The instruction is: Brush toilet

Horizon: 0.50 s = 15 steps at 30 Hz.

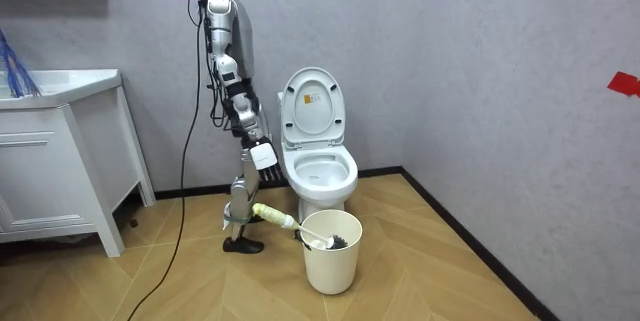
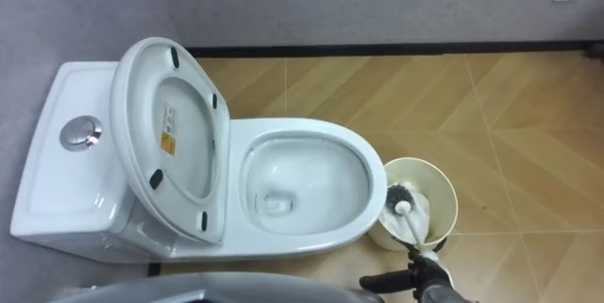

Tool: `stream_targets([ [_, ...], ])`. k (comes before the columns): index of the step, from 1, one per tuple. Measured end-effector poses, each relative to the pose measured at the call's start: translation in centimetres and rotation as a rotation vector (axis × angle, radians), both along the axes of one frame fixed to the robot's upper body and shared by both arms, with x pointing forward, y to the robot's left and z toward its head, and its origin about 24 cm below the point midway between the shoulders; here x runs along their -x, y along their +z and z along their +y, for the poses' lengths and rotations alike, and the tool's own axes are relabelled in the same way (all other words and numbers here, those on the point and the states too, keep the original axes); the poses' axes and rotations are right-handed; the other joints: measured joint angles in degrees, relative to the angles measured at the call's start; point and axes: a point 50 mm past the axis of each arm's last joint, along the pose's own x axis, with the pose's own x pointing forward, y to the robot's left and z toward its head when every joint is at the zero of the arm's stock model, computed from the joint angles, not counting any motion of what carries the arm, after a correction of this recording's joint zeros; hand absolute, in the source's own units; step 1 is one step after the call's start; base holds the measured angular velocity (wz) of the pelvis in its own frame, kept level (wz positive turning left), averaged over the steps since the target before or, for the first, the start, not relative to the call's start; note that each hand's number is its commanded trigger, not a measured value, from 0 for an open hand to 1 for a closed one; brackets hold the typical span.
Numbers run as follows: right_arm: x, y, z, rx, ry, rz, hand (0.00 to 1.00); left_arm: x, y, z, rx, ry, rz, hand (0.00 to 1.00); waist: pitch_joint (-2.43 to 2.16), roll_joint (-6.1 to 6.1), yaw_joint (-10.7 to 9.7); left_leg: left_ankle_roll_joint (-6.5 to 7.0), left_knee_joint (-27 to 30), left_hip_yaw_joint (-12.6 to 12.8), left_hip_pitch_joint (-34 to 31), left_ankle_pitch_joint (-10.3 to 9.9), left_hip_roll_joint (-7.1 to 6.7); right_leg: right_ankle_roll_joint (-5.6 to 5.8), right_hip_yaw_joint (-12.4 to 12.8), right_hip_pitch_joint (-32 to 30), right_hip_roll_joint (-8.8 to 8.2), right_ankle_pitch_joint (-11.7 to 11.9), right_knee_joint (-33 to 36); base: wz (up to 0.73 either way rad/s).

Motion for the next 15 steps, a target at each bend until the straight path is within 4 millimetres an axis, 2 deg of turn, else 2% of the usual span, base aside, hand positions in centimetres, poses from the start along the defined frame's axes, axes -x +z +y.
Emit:
stream_targets([
  [4, -1.8, 0.7, -0.2, 0.094, 0.104, -0.070, 0.00, -0.6, 0.1, 0.1, -0.013, 0.000, -0.034, 0.00, -0.01, 0.00, -0.2, 0.00, 0.4, 0.0, -0.7, 0.0, 0.11, -0.02, 0.0, -0.9, 0.03, 0.0, 0.3, 0.00],
  [11, -4.4, 1.8, -0.4, 0.208, 0.147, -0.199, 0.00, -1.0, 0.2, 0.3, -0.027, -0.002, -0.079, 0.00, -0.07, -0.40, 0.0, 0.03, 0.4, 0.5, -1.0, 0.0, 0.28, -0.02, 0.2, -1.1, -0.02, 0.0, 0.4, 0.00],
  [12, -4.9, 2.0, -0.4, 0.224, 0.149, -0.218, 0.00, -1.1, 0.2, 0.4, -0.027, -0.002, -0.085, 0.00, 0.06, -0.22, 0.0, 0.03, 0.4, 0.4, -1.2, 0.0, 0.27, -0.02, 0.2, -1.2, -0.03, 0.0, 0.4, 0.00],
  [15, -5.6, 2.4, -0.6, 0.273, 0.141, -0.265, 0.00, -1.7, 0.3, 0.4, -0.032, -0.006, -0.124, 0.00, -0.30, -0.37, 0.0, 0.06, 0.9, 0.3, -2.8, 0.0, 0.24, -0.03, -0.2, -2.7, -0.12, 0.0, 1.0, 0.03],
])
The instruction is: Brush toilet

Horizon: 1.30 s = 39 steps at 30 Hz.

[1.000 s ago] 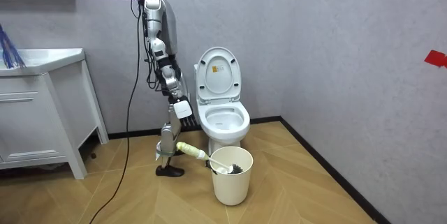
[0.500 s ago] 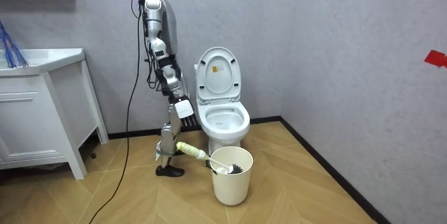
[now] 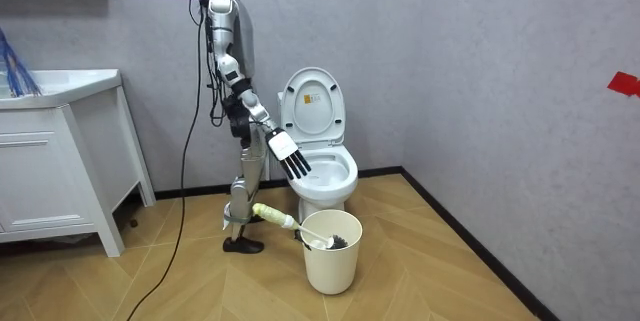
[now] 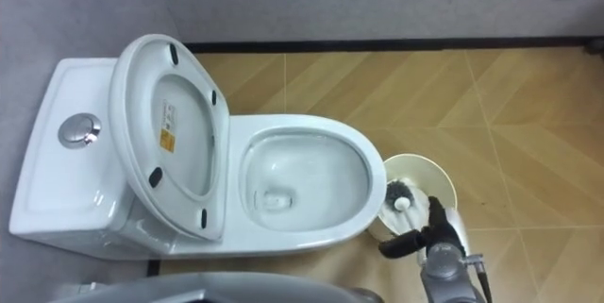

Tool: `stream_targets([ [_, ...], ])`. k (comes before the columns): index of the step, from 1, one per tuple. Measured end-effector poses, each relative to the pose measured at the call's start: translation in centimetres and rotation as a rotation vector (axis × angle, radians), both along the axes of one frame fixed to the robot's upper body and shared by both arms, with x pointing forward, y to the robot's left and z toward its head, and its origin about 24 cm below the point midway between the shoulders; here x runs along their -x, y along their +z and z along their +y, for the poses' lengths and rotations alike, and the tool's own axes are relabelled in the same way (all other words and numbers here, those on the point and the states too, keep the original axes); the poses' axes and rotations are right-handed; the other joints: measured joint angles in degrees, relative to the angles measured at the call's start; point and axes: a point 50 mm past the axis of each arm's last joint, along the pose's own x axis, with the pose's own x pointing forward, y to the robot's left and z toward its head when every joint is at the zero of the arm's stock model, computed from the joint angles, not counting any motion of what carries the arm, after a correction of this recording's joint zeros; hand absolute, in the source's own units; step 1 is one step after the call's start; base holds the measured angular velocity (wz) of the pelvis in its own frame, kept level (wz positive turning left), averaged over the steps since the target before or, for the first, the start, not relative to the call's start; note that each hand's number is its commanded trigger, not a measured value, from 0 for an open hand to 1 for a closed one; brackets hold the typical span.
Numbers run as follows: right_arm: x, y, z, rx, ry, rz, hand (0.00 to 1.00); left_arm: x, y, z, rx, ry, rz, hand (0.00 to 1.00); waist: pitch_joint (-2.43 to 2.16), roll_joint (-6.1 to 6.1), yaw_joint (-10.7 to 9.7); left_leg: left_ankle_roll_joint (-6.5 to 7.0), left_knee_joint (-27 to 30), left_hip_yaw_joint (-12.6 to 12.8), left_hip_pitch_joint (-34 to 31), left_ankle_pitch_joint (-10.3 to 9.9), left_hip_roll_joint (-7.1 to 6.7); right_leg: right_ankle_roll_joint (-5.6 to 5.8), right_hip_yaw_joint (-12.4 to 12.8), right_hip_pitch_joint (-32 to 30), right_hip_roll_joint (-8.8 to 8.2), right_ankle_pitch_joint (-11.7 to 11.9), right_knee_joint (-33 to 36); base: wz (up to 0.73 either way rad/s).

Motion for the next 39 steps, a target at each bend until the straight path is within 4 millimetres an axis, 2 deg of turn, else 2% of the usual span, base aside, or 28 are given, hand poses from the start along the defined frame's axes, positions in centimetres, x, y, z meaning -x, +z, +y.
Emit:
stream_targets([
  [2, -0.2, 0.1, -0.1, 0.027, -0.004, -0.020, 0.00, -0.4, 0.1, 0.0, -0.005, 0.001, -0.023, 0.00, -0.03, 0.28, 0.0, 0.02, 0.6, 0.0, -1.0, 0.0, 0.05, -0.04, 0.0, -0.5, -0.02, 0.0, 0.2, 0.02],
  [4, -0.3, 0.3, -0.2, 0.067, 0.004, -0.029, 0.00, -0.4, 0.1, 0.2, -0.017, 0.002, -0.040, 0.00, 0.28, 0.76, 0.0, 0.05, 0.8, -0.3, -2.3, 0.0, 0.04, -0.06, -0.3, -2.1, -0.03, 0.0, 1.4, 0.00],
  [9, -0.5, 0.2, -0.7, 0.129, -0.016, -0.013, 0.00, -1.6, 0.3, 0.3, -0.028, 0.016, -0.089, 0.00, 0.30, 1.20, -0.9, 0.31, 3.6, -2.0, -8.2, 0.0, 0.32, -0.27, -1.7, -6.6, -0.55, 0.2, 2.4, 0.14],
  [13, -1.2, 0.2, -1.4, 0.179, -0.075, -0.002, 0.00, -3.3, 0.5, 0.3, -0.031, 0.024, -0.134, 0.00, 0.84, 2.56, -0.2, 0.65, 7.0, -2.4, -15.8, 0.1, 0.59, -0.29, -2.5, -14.2, -0.53, 0.2, 6.2, 0.07],
  [16, -1.9, 0.4, -1.6, 0.208, -0.103, -0.014, 0.00, -5.1, 0.8, 0.3, -0.055, 0.016, -0.182, 0.00, 1.24, 3.14, 0.2, 1.16, 9.7, -2.4, -21.8, 0.5, 0.73, -0.46, -2.3, -20.9, -0.94, 0.1, 10.2, 0.02],
  [18, -2.6, 0.6, -1.7, 0.207, -0.130, -0.028, 0.00, -5.8, 0.9, 0.1, -0.060, 0.014, -0.202, 0.00, 1.33, 3.26, 0.2, 1.33, 11.5, -2.4, -24.9, 0.6, 0.79, -0.72, -2.4, -24.3, -1.49, -0.2, 12.8, 0.00],
  [20, -3.0, 0.9, -1.8, 0.212, -0.148, -0.047, 0.00, -6.8, 1.1, -0.1, -0.065, 0.020, -0.232, 0.00, 1.50, 3.20, 0.2, 1.56, 13.0, -2.3, -27.7, 0.7, 0.69, -0.83, -2.5, -27.4, -2.04, -0.5, 15.3, 0.04],
  [22, -3.5, 1.1, -1.9, 0.216, -0.185, -0.061, 0.00, -8.8, 1.6, -0.1, -0.069, 0.041, -0.292, 0.00, 1.91, 2.92, 0.1, 2.03, 15.9, -2.4, -32.1, 0.7, 0.55, -1.20, -2.9, -31.6, -3.00, -1.8, 18.9, 0.17],
  [25, -4.6, 1.6, -2.4, 0.199, -0.250, -0.087, 0.00, -11.5, 2.6, -0.1, -0.082, 0.040, -0.385, 0.00, 2.21, 2.63, 0.2, 2.61, 19.8, -3.0, -38.9, 0.6, 0.30, -1.56, -3.3, -38.6, -4.66, -3.5, 24.4, 0.16],
  [26, -4.8, 1.7, -2.5, 0.196, -0.260, -0.094, 0.00, -12.0, 2.8, -0.1, -0.082, 0.036, -0.402, 0.00, 2.24, 2.59, 0.2, 2.74, 20.4, -3.1, -40.0, 0.6, 0.23, -1.56, -3.3, -39.9, -4.70, -3.7, 25.3, 0.13],
  [30, -6.2, 2.9, -3.9, 0.245, -0.268, -0.121, 0.00, -14.0, 3.7, -0.5, -0.072, 0.064, -0.479, 0.00, 2.52, 2.10, 1.1, 3.04, 22.6, -2.7, -47.2, 1.9, 0.00, -1.58, -2.2, -48.2, -5.60, -3.4, 29.3, -0.03],
  [34, -8.3, 4.7, -5.7, 0.267, -0.308, -0.191, 0.00, -16.5, 4.9, -1.0, -0.053, 0.050, -0.559, 0.00, 2.62, 1.90, 1.6, 3.45, 23.8, -2.1, -53.3, 3.4, 0.02, -2.83, -2.5, -54.9, -6.71, -2.4, 31.8, 0.00],
  [39, -11.1, 7.5, -7.5, 0.332, -0.329, -0.292, 0.00, -19.1, 6.8, -1.0, -0.045, 0.016, -0.673, 0.00, 2.76, 1.90, 2.0, 3.51, 26.7, -2.0, -59.3, 3.4, 0.36, -3.33, -2.0, -60.9, -6.71, -2.5, 34.9, 0.00],
])
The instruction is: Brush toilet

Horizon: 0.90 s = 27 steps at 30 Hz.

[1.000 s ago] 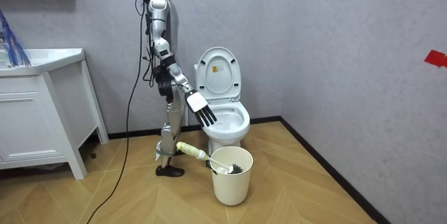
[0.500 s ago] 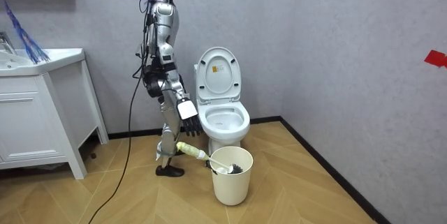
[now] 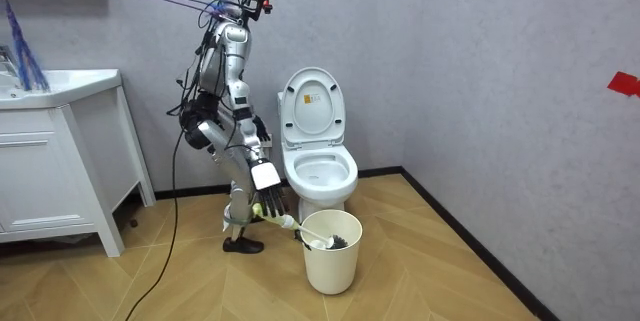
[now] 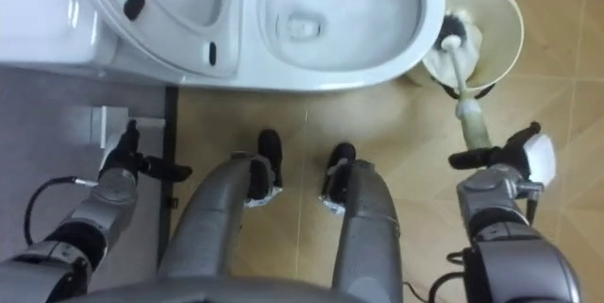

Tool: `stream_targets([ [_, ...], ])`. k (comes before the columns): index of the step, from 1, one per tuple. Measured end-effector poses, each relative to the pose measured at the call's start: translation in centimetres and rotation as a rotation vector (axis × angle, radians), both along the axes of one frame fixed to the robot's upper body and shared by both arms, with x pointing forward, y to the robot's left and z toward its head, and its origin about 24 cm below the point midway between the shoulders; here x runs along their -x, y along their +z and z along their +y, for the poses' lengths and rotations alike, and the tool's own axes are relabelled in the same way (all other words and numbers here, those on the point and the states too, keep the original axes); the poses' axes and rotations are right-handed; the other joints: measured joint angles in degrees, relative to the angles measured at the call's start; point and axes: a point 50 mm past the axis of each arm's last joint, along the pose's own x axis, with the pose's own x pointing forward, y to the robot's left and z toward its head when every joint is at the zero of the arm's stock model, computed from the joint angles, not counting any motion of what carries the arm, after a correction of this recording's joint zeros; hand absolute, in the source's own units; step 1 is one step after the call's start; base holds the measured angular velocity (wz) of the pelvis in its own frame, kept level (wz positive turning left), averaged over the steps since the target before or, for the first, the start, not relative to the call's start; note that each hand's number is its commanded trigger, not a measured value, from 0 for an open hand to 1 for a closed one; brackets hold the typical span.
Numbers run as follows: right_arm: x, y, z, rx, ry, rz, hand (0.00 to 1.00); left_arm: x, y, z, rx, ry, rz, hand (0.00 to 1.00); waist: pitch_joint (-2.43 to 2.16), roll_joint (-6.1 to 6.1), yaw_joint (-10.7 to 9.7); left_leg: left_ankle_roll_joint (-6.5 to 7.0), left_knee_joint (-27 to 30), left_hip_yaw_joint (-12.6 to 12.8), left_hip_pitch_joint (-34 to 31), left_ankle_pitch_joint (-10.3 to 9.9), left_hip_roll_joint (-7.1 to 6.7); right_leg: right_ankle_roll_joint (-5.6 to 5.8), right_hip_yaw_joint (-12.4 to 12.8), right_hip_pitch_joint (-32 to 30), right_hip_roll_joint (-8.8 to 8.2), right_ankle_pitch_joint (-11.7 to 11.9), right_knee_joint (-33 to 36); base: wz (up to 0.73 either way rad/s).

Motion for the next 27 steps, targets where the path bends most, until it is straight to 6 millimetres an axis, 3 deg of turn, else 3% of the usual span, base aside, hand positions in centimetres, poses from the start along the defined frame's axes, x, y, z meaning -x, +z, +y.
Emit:
stream_targets([
  [7, -1.5, 1.5, -0.5, 0.013, -0.023, -0.068, 0.00, -1.5, 1.3, -0.7, -0.009, -0.059, -0.073, 0.00, 0.39, 0.59, 0.5, -0.08, 1.4, -1.1, -3.8, 0.0, -0.46, -0.09, -0.4, -3.3, -0.22, -0.5, 1.6, 0.08],
  [9, -1.4, 1.6, -0.7, 0.016, -0.027, -0.068, 0.00, -1.6, 1.4, -0.7, -0.013, -0.064, -0.080, 0.00, 0.40, 0.65, 0.9, -0.05, 2.2, -1.2, -5.1, -0.1, -0.56, -0.07, -0.4, -4.6, -0.09, -0.9, 2.3, 0.05],
  [13, -1.3, 2.0, -1.5, 0.039, -0.036, -0.063, 0.00, -1.5, 1.6, -0.2, -0.037, -0.058, -0.090, 0.00, 0.41, 0.90, 1.0, 0.15, 2.9, -1.3, -7.1, -0.3, -1.69, -0.07, -0.9, -6.8, -1.83, -2.0, 4.6, 0.16],
  [27, -1.1, 1.9, -1.8, -0.002, -0.035, -0.044, 0.00, -1.8, 2.0, -0.5, -0.051, -0.097, -0.102, 0.00, 0.29, 1.56, 1.5, 0.33, 6.5, -1.2, -9.4, -1.5, -1.63, -0.29, -0.8, -9.0, -2.57, -3.6, 8.4, 0.01],
])
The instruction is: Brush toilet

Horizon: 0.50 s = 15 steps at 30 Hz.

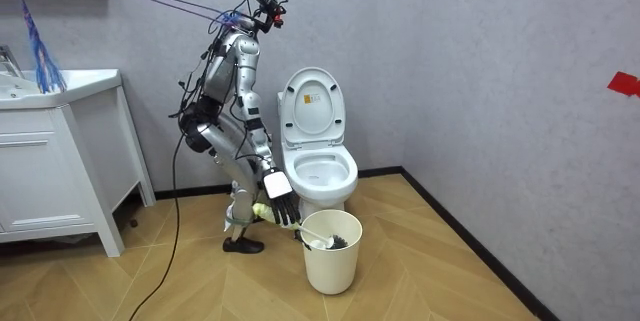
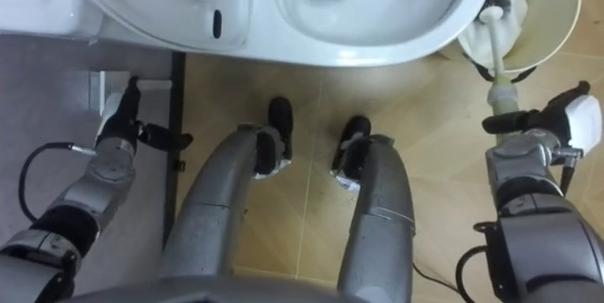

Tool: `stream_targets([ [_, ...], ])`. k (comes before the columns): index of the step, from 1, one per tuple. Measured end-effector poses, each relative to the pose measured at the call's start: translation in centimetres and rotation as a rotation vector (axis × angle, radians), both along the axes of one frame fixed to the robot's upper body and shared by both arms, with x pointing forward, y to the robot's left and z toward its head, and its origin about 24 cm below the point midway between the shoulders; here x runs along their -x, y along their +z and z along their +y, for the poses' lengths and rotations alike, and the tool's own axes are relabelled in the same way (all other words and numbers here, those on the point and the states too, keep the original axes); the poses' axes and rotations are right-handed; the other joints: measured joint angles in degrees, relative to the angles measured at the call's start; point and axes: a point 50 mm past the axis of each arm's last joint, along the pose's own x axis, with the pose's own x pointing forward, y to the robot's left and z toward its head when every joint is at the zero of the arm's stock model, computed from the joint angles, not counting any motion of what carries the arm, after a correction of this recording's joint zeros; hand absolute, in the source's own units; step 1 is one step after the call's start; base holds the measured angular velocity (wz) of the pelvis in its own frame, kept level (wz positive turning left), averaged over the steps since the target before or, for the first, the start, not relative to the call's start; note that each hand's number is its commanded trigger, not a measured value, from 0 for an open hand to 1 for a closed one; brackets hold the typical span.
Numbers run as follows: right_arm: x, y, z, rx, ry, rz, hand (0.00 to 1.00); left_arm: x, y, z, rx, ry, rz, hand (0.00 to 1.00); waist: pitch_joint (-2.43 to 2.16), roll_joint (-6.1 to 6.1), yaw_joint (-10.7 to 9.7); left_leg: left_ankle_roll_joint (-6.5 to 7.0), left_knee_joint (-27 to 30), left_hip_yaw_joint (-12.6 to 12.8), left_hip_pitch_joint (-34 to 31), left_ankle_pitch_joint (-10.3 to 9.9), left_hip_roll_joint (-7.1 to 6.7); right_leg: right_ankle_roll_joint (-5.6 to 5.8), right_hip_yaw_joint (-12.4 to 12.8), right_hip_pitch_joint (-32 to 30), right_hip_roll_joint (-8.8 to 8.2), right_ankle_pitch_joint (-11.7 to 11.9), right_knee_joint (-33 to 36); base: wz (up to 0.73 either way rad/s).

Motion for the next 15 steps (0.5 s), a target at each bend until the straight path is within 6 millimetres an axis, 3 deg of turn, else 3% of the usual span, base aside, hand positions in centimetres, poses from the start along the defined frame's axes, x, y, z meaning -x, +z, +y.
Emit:
stream_targets([
  [6, 0.15, -0.20, -0.13, -0.056, 0.009, 0.002, 0.00, -0.13, 0.20, -0.15, 0.010, -0.020, -0.006, 0.00, 0.02, 0.83, 0.7, -0.18, 3.7, 0.1, -2.5, -1.0, 0.10, -0.77, 0.1, -2.6, -0.98, -1.6, 4.1, 0.02],
  [14, 0.43, -0.33, -0.74, -0.159, 0.015, -0.002, 0.00, -0.32, 0.39, -0.21, 0.017, -0.024, -0.018, 0.00, 0.05, 0.77, 0.9, -0.75, 8.6, 0.5, -6.8, -2.1, 0.41, -1.48, 1.3, -7.4, -1.51, -3.1, 9.6, 0.01],
  [15, 0.58, -0.46, -0.78, -0.171, 0.015, 0.006, 0.56, -0.33, 0.42, -0.15, 0.017, -0.020, -0.019, 0.00, 0.05, 0.78, 1.0, -0.82, 9.2, 0.5, -7.4, -2.2, 0.58, -1.63, 1.4, -7.9, -1.47, -3.2, 10.1, 0.00],
])
